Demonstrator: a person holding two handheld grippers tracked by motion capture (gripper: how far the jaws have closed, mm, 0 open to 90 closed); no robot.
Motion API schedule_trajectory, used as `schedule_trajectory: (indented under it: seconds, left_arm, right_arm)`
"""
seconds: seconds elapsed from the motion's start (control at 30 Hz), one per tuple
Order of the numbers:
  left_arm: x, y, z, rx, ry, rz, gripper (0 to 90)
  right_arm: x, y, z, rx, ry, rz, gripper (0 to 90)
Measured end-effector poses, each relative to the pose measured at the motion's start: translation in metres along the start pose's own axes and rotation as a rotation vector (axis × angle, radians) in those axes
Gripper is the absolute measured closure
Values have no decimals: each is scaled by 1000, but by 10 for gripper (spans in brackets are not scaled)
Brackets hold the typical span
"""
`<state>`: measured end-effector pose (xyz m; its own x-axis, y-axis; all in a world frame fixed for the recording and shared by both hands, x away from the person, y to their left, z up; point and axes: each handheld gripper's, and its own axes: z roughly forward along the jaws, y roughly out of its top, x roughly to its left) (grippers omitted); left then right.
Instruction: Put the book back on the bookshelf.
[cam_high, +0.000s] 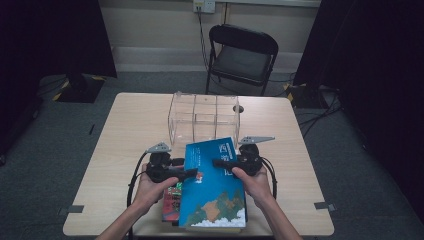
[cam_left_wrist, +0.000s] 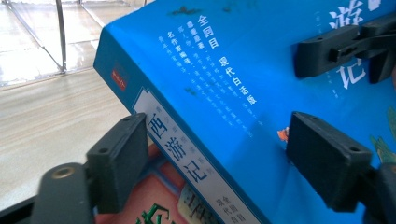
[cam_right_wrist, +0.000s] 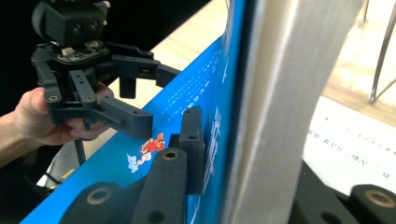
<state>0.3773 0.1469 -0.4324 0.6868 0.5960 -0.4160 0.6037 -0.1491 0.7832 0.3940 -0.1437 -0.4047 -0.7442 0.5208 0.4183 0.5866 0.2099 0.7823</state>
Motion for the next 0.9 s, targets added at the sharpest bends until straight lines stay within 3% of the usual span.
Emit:
schedule_trajectory:
  seconds: [0.43,0.53,0.67,0.9]
  left_arm:
    - [0,4,-5,-13,-18,-9,142]
    - [0,4,-4,-16,-66,-34,157]
    - [-5,7,-4,-18,-63,-19,146]
    - [-9,10,-3,-23,-132,-23,170]
  right_arm:
    - [11,3,-6,-69,-3,-26,771]
    - [14,5,-8,-87,6,-30,775]
    - [19,8,-11,-95,7,-42,777]
    - [26,15,-17,-127,9,-65,784]
